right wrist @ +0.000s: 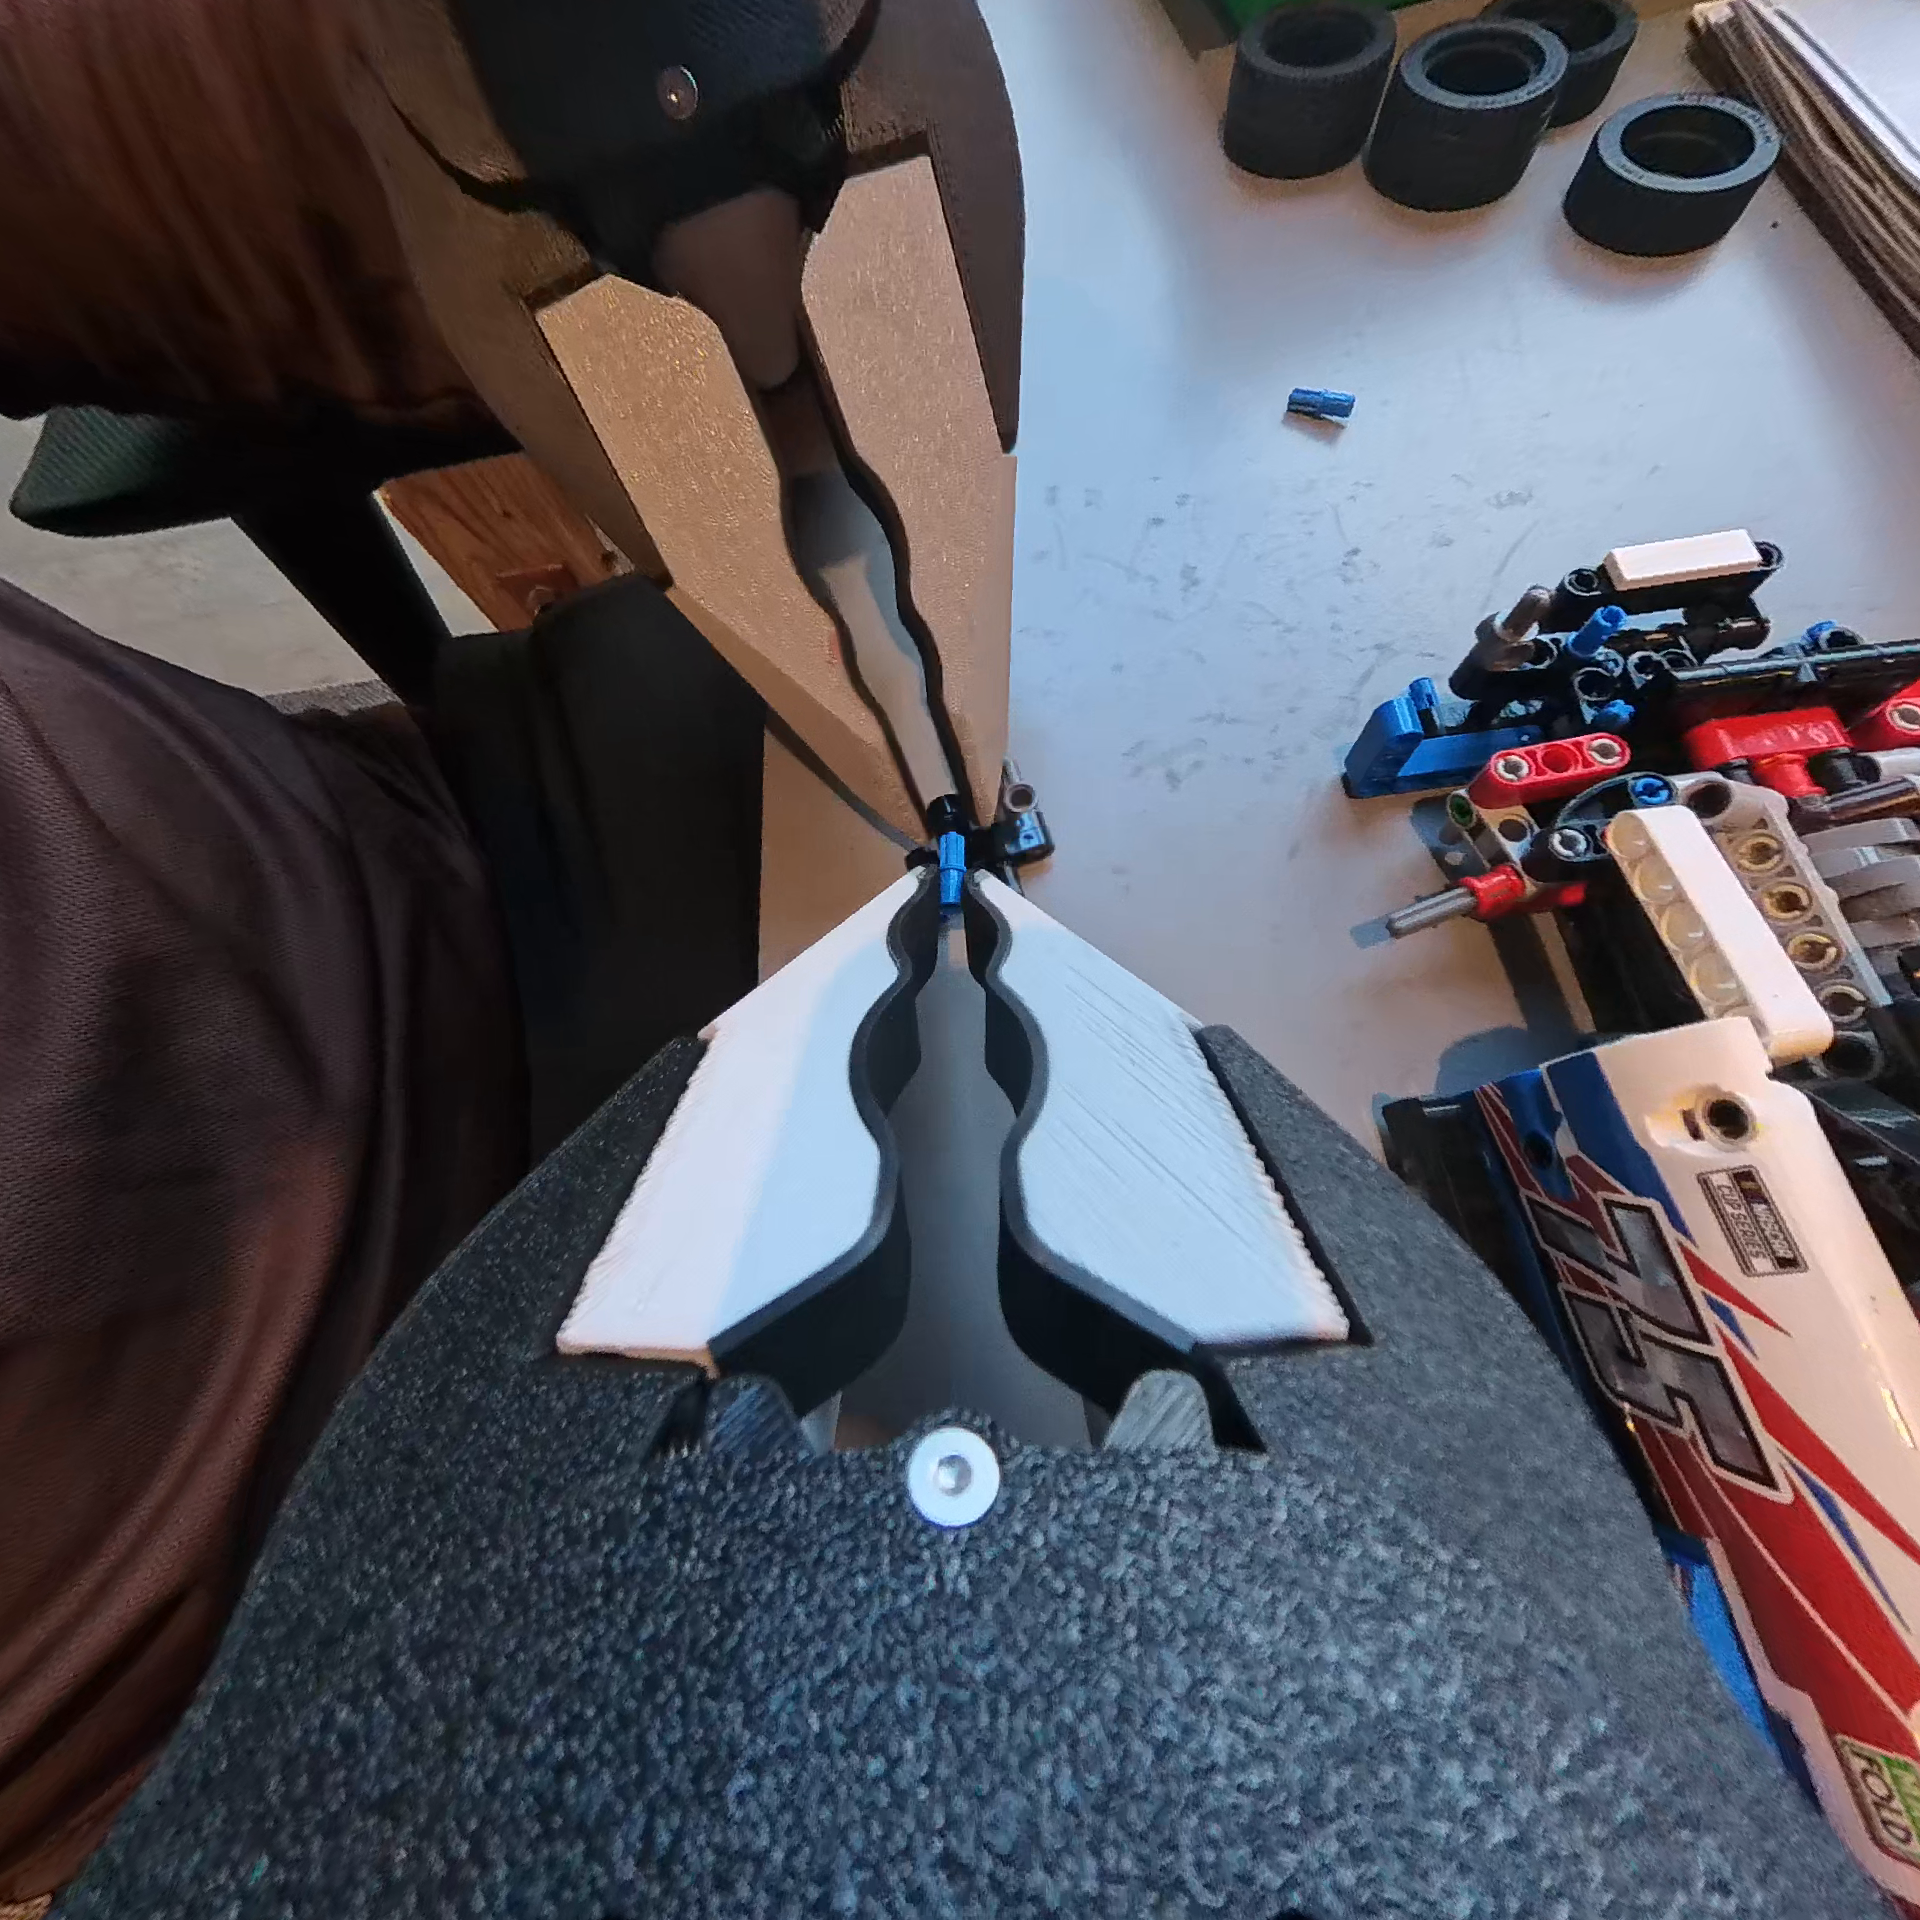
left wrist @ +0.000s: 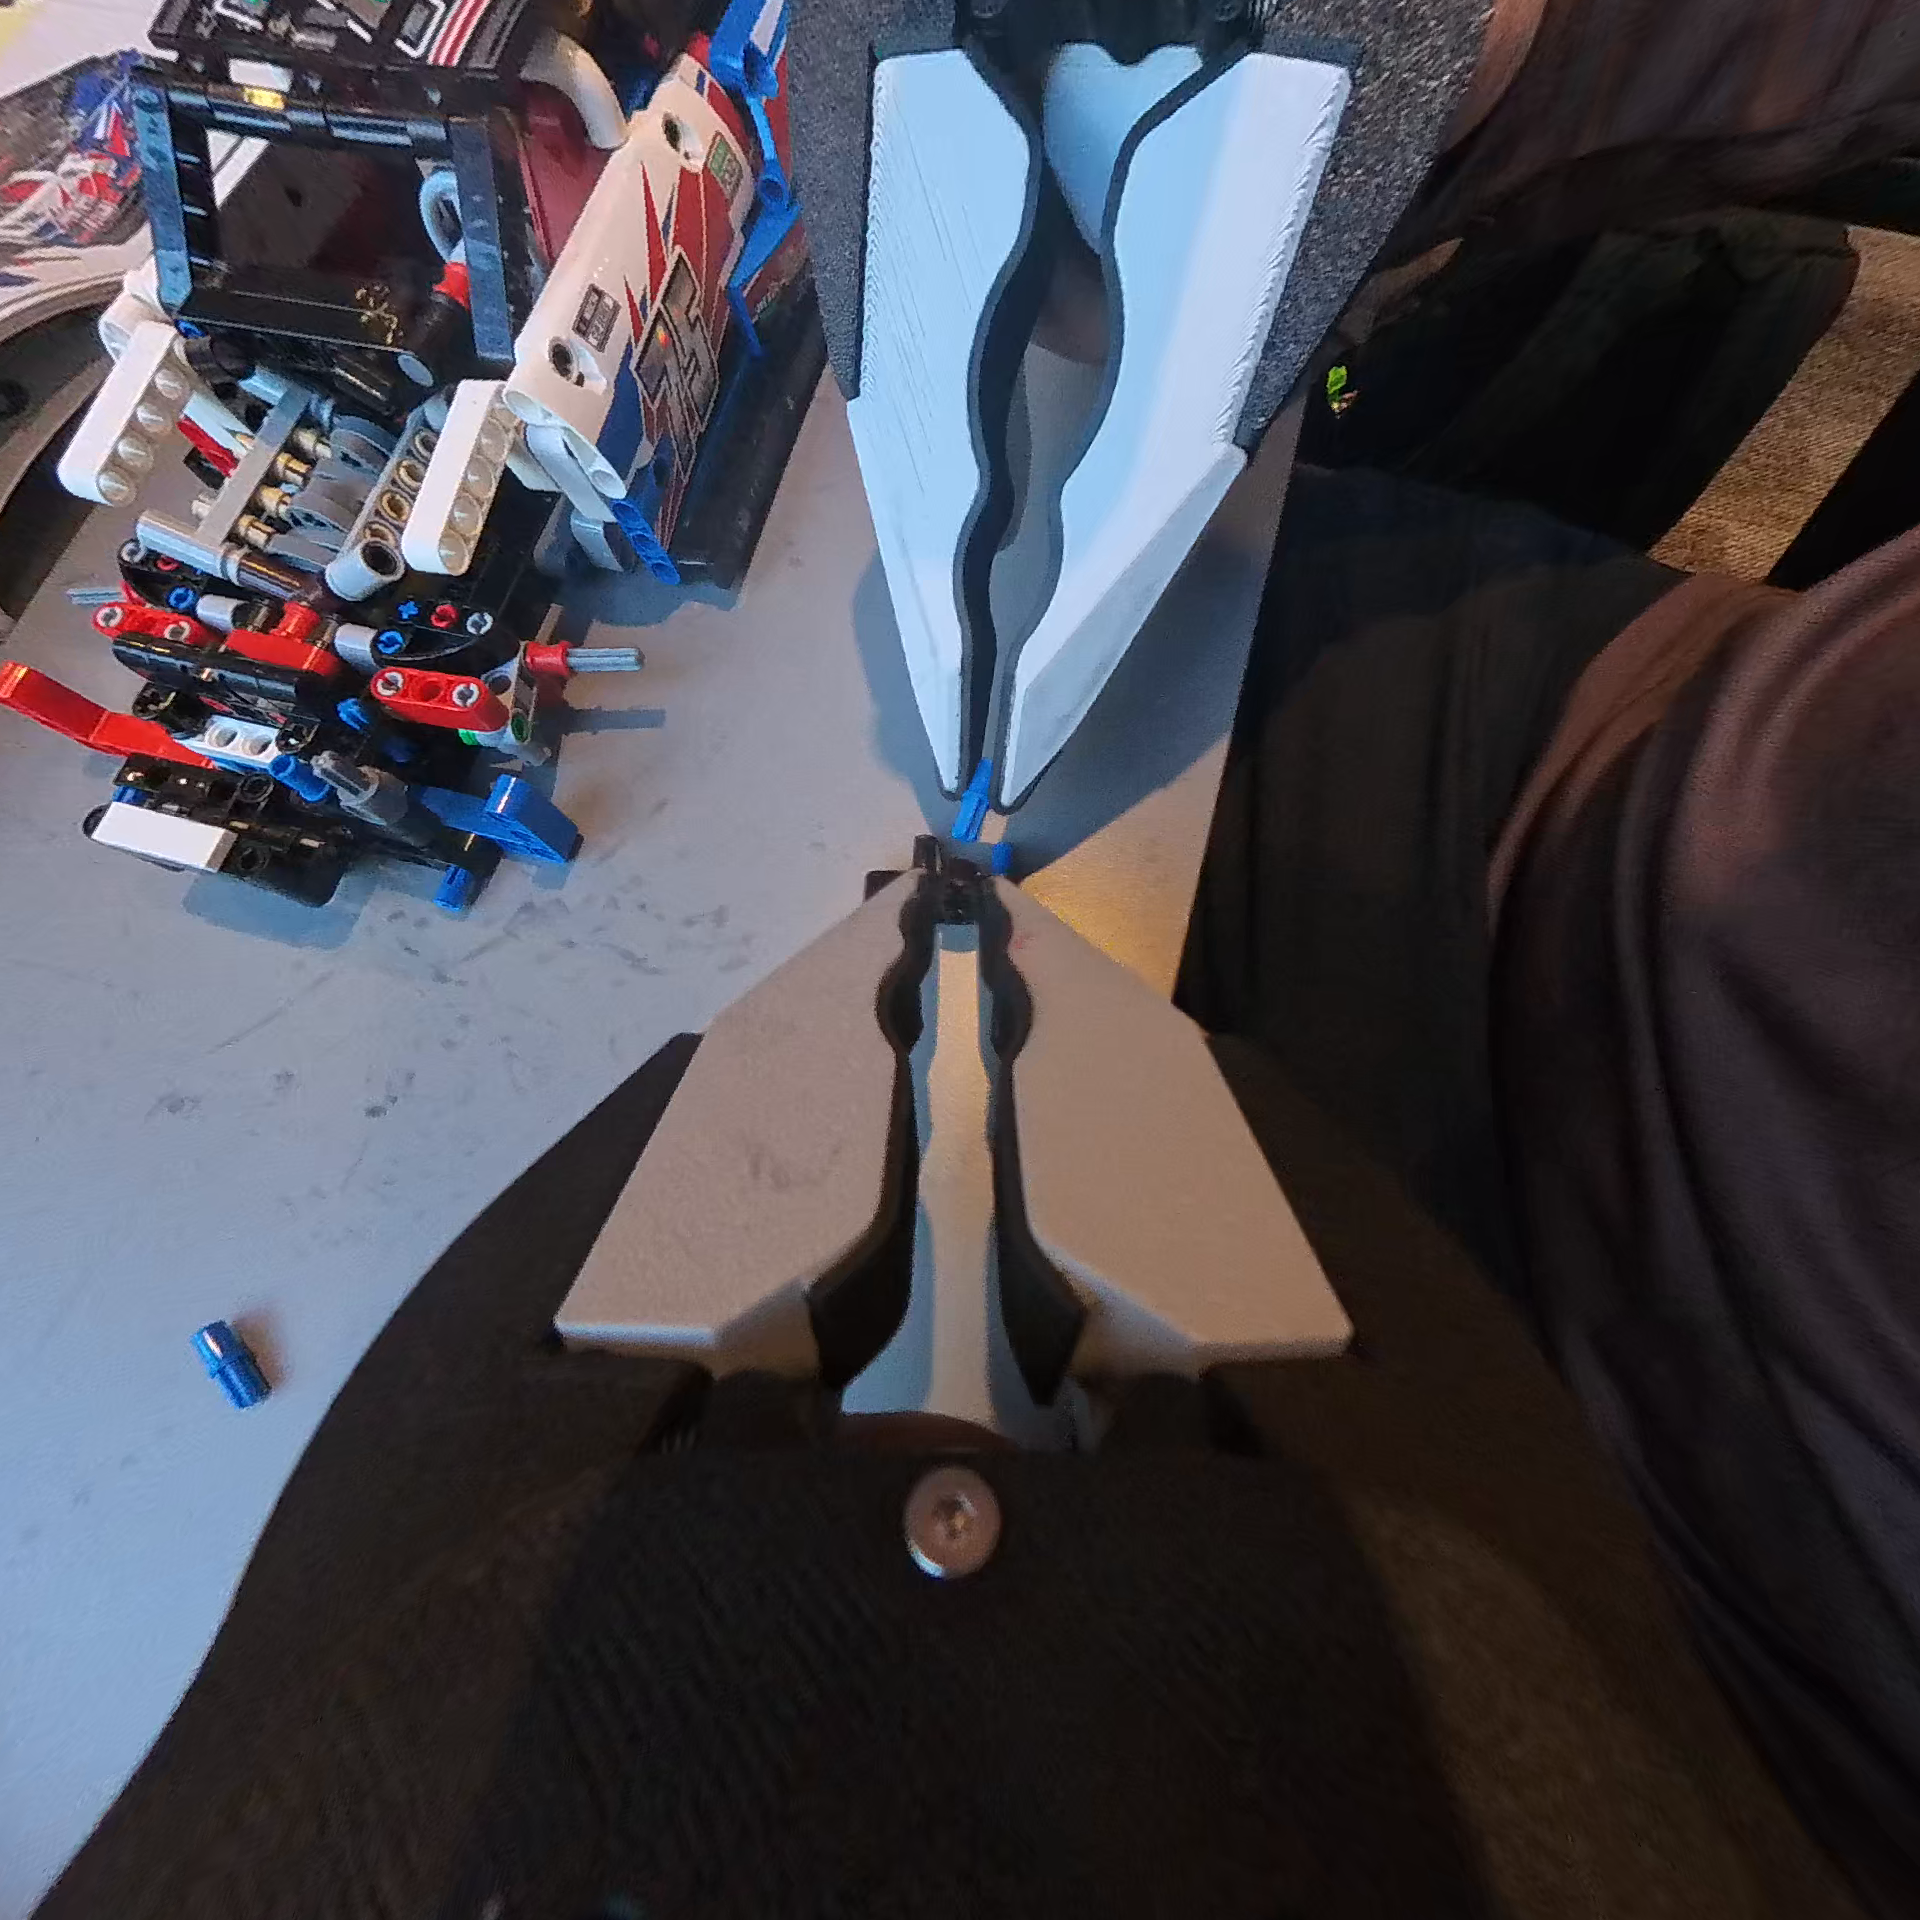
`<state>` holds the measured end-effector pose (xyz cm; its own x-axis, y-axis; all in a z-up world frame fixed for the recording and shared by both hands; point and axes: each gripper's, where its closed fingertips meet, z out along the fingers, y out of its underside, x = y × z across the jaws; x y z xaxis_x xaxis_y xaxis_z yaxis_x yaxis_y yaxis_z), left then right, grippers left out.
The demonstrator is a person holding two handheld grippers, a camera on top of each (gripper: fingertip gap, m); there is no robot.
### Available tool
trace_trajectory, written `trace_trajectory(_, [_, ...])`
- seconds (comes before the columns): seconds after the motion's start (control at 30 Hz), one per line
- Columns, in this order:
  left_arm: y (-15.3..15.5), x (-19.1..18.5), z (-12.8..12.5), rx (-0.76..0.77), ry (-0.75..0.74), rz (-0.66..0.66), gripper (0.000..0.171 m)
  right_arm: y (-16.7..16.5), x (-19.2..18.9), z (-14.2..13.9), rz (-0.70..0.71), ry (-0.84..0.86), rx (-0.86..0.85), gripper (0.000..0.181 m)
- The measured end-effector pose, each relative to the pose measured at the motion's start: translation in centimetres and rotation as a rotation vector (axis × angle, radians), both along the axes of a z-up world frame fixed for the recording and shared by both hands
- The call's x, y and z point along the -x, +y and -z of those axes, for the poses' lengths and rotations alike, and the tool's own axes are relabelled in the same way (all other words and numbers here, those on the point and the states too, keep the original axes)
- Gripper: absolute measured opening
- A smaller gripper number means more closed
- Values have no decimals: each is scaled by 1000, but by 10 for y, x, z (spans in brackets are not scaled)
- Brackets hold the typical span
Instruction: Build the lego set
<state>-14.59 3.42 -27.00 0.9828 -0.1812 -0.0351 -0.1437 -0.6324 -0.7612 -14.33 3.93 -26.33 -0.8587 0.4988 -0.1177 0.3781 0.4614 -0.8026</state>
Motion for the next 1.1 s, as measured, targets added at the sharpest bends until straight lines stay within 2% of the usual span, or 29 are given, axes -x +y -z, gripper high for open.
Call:
trace_trajectory(0.67, [0,-9,1,2,-35,100,4,-5,-6,2,-66,18,-22,4])
trace_trajectory(1.1, [0,-8,1,17,-45,74,4,-6,-3,3,-95,-6,-25,3])
